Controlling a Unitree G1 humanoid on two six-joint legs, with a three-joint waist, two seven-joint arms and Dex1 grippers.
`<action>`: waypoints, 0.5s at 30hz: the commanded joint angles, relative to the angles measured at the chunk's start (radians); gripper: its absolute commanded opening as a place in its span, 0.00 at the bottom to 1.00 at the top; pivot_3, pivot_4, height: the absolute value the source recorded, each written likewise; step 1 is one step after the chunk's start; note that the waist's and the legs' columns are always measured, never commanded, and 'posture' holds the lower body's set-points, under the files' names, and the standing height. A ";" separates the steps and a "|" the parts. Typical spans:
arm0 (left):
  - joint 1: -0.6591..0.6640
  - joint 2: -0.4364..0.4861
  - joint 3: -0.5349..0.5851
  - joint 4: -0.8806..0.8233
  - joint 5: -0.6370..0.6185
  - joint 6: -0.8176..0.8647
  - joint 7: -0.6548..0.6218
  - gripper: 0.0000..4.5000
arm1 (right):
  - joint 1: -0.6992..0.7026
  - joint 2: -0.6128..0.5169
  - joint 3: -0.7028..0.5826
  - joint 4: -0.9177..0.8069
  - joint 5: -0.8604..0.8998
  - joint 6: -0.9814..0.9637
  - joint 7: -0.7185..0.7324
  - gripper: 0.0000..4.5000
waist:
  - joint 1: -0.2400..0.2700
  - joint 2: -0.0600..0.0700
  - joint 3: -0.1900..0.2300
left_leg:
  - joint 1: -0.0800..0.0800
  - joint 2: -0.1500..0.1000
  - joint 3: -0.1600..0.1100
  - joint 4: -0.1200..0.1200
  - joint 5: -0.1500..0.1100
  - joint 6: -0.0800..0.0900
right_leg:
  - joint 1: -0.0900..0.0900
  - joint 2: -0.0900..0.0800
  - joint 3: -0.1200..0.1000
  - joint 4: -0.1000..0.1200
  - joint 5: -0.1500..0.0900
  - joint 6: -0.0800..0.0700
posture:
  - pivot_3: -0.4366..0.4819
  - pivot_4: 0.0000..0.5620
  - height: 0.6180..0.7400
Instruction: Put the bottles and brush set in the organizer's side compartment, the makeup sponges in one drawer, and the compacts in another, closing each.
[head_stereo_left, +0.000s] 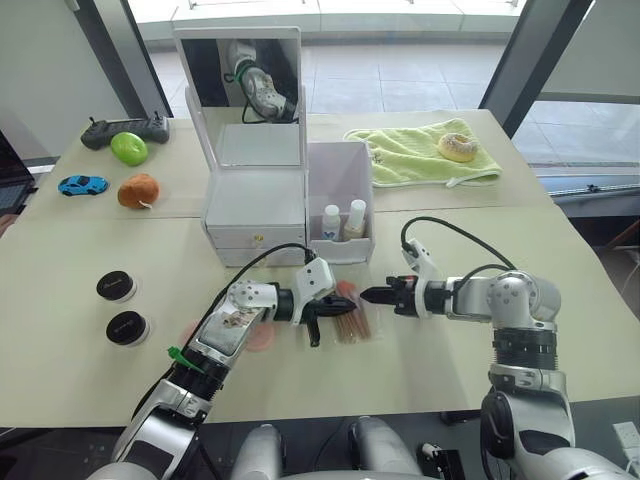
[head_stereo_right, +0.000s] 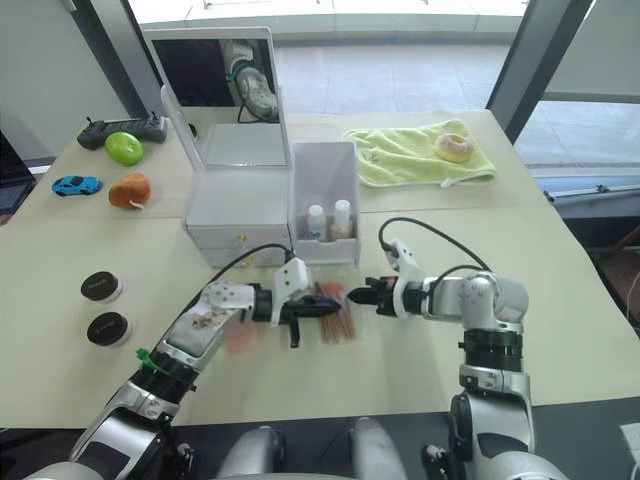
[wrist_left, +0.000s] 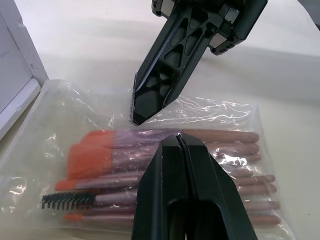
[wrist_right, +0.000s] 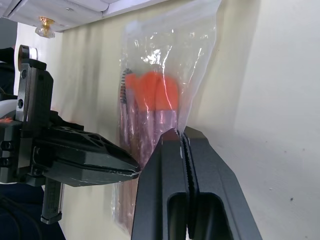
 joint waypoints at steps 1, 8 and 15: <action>0.010 0.036 0.066 -0.122 -0.080 0.059 -0.031 0.00 | 0.009 0.005 -0.057 -0.107 0.039 -0.002 -0.004 0.00 | 0.000 0.000 0.000 | 0.000 0.000 0.000 0.000 0.000 0.000 | 0.000 0.000 0.000 0.000 0.000 0.000 | 0.48 0.27 1.00; 0.077 0.211 0.228 -0.391 -0.318 0.300 -0.104 0.26 | 0.028 0.040 -0.132 -0.361 0.142 0.090 -0.013 0.00 | -0.009 0.001 0.001 | 0.000 0.000 -0.001 -0.001 0.000 0.000 | -0.001 0.000 0.000 0.001 -0.001 0.002 | 0.48 0.27 1.00; 0.104 0.357 0.384 -0.525 -0.511 0.480 -0.099 0.71 | -0.012 0.028 -0.182 -0.506 0.310 0.103 -0.072 0.00 | -0.006 0.001 0.002 | 0.000 0.000 -0.001 -0.001 0.000 0.000 | -0.001 0.000 -0.001 -0.001 -0.003 0.004 | 0.48 0.27 1.00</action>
